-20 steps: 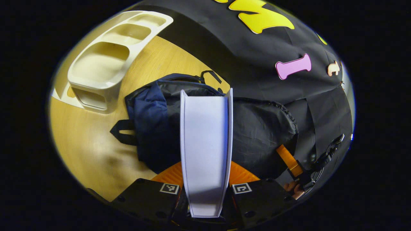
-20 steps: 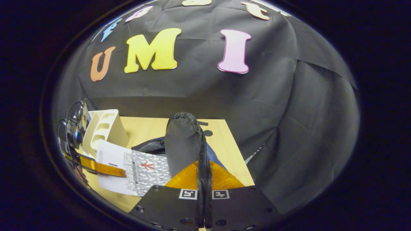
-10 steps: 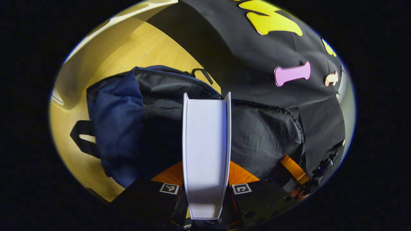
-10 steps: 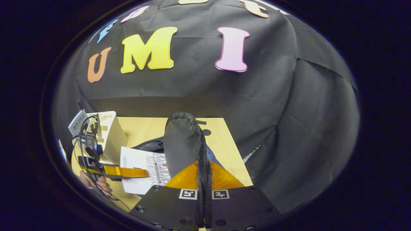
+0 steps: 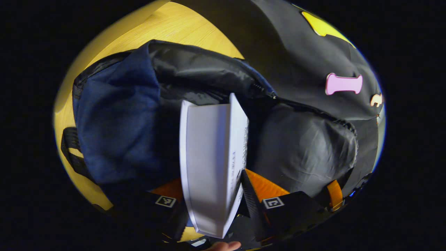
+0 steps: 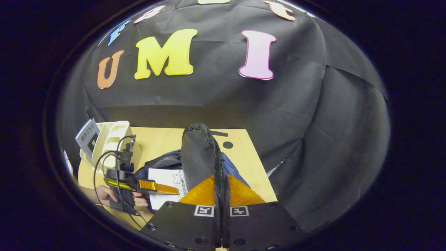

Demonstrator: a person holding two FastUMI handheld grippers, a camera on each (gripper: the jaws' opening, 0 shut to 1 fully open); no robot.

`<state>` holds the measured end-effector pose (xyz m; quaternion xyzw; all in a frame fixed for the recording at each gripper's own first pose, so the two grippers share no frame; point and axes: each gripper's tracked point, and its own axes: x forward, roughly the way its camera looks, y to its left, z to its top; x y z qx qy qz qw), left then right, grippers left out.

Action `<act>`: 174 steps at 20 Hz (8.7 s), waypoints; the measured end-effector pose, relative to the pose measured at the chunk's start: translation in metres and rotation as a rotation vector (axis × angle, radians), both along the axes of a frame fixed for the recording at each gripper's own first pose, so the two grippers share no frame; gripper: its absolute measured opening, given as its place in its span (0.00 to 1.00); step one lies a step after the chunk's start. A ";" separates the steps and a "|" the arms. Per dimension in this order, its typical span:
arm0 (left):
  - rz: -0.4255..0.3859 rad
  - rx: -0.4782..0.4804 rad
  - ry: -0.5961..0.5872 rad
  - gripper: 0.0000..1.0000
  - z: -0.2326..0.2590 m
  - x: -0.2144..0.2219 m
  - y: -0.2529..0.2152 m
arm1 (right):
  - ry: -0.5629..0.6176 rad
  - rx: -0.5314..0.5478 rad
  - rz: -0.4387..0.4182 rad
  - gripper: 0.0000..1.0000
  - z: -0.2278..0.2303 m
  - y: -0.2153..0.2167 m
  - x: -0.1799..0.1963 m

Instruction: Open the schoolbag, grab two books from the bookshelf and put them into the schoolbag.

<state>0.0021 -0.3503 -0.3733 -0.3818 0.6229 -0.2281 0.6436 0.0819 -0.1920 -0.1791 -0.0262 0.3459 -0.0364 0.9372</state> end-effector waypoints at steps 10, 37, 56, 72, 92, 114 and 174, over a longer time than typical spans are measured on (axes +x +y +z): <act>-0.297 0.463 -0.115 0.97 0.036 -0.023 0.080 | -0.009 -0.038 0.036 0.02 -0.004 0.018 -0.001; -0.037 0.849 -0.541 0.98 0.289 0.079 0.415 | -0.011 -0.060 0.070 0.02 -0.010 0.057 -0.010; -0.200 0.767 -0.014 0.98 0.159 0.138 0.432 | 0.002 -0.061 0.031 0.02 -0.014 0.045 -0.016; -0.246 0.800 0.079 0.80 0.097 0.131 0.442 | -0.009 -0.057 0.015 0.02 -0.017 0.041 -0.018; -0.146 0.772 0.019 0.45 0.205 0.057 0.464 | -0.013 -0.057 0.042 0.02 -0.022 0.046 -0.019; 0.012 0.023 -0.251 0.45 0.253 0.010 0.261 | 0.037 -0.048 0.050 0.02 -0.029 0.057 -0.021; -0.212 0.357 -0.265 0.78 0.094 -0.010 0.090 | 0.046 -0.038 0.122 0.02 -0.006 0.067 -0.017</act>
